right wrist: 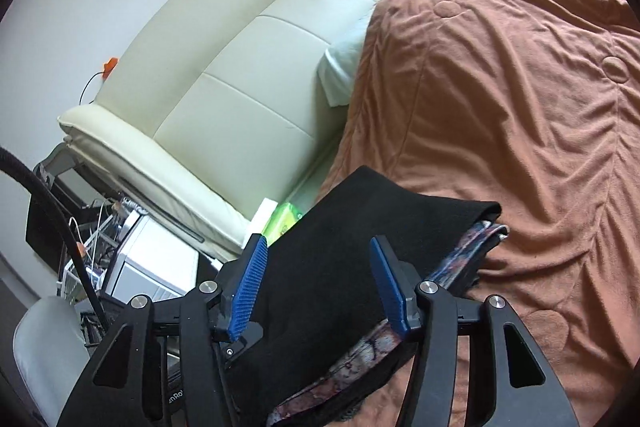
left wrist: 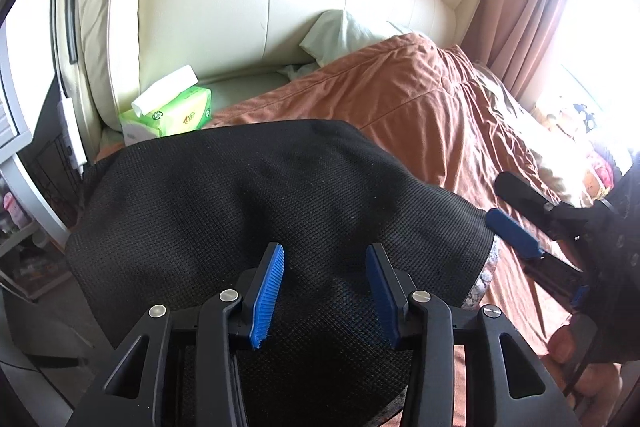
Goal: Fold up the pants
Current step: 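Open both grippers and pull them back from the placed shorts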
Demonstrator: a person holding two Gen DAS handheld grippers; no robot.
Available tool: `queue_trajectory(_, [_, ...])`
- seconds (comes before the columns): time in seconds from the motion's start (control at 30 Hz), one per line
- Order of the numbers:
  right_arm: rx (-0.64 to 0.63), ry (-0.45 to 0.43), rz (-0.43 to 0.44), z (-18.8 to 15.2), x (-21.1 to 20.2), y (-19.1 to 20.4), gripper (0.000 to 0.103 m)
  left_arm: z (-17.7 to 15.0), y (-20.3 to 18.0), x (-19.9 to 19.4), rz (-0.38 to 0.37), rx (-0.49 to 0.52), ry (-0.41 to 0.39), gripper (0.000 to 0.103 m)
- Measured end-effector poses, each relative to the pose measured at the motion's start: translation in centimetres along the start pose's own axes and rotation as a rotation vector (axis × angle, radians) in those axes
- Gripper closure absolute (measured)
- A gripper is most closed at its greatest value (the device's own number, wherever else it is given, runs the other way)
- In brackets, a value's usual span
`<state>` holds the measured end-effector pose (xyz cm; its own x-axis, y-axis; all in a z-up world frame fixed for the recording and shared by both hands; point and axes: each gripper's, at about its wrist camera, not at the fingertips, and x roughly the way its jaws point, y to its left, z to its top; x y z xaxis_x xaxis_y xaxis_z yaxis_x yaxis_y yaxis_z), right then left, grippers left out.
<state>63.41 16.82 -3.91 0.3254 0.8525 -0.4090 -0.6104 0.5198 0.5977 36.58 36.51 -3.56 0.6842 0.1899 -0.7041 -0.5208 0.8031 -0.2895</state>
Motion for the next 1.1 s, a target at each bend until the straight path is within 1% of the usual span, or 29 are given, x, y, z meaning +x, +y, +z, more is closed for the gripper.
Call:
queue_trajectory(0.03, [-0.010, 0.022, -0.014, 0.0, 0.5, -0.3, 0.051, -0.1, -0.2, 0.2, -0.006, 0.000, 0.008, 0.062])
queue_trajectory(0.07, [-0.010, 0.039, -0.032, -0.1, 0.9, -0.9, 0.052, -0.3, -0.3, 0.4, -0.009, -0.001, 0.018, 0.062])
queue_trajectory(0.1, [0.005, 0.057, -0.048, -0.2, 1.5, -1.7, 0.057, -0.6, -0.5, 0.6, -0.013, -0.001, 0.028, 0.062])
queue_trajectory(0.13, [0.035, 0.076, -0.062, -0.3, 2.1, -2.5, 0.059, -0.9, -0.6, 0.9, -0.019, -0.004, 0.041, 0.063])
queue_trajectory(0.17, [0.061, 0.088, -0.082, -0.2, 2.3, -3.3, 0.064, -1.2, -0.7, 1.1, -0.020, -0.008, 0.055, 0.063])
queue_trajectory(0.2, [0.074, 0.089, -0.095, -0.1, 2.7, -3.7, 0.066, -1.6, -0.8, 1.4, -0.019, -0.011, 0.069, 0.065])
queue_trajectory(0.27, [0.067, 0.086, -0.126, -0.6, 2.1, -4.3, 0.066, -2.3, -0.9, 1.7, -0.008, -0.008, 0.081, 0.065])
queue_trajectory(0.33, [0.061, 0.101, -0.182, -1.0, 1.4, -4.6, 0.066, -2.7, -1.0, 1.3, -0.002, -0.013, 0.082, 0.065])
queue_trajectory(0.37, [0.071, 0.117, -0.188, -1.1, 1.5, -4.8, 0.066, -2.9, -1.1, 1.0, -0.004, -0.015, 0.084, 0.065])
queue_trajectory(0.4, [0.088, 0.122, -0.171, -1.2, 1.2, -5.1, 0.066, -3.1, -1.4, 0.5, -0.005, -0.009, 0.080, 0.065])
queue_trajectory(0.6, [0.084, 0.094, -0.177, -1.7, -3.3, -4.5, 0.066, -3.8, -3.0, -2.4, -0.015, 0.020, 0.059, 0.065])
queue_trajectory(0.8, [0.058, 0.038, -0.185, -2.4, -9.5, -3.5, 0.066, -4.9, -5.1, -5.6, -0.010, 0.061, 0.038, 0.065])
queue_trajectory(0.87, [0.057, 0.033, -0.195, -2.7, -11.5, -3.2, 0.066, -5.4, -5.6, -6.7, -0.011, 0.070, 0.032, 0.063])
queue_trajectory(0.93, [0.054, 0.029, -0.202, -2.8, -13.5, -2.9, 0.062, -6.0, -6.1, -8.0, -0.009, 0.071, 0.021, 0.054])
queue_trajectory(1.0, [0.046, 0.003, -0.221, -3.1, -15.9, -2.2, 0.041, -6.7, -6.7, -9.3, -0.004, 0.074, 0.000, 0.050])
queue_trajectory(1.07, [0.031, -0.030, -0.234, -3.5, -18.3, -1.3, 0.033, -7.4, -7.5, -10.7, -0.011, 0.090, -0.020, 0.044])
queue_trajectory(1.1, [0.024, -0.038, -0.239, -3.8, -19.5, -0.9, 0.031, -7.8, -7.8, -11.4, -0.015, 0.095, -0.028, 0.039])
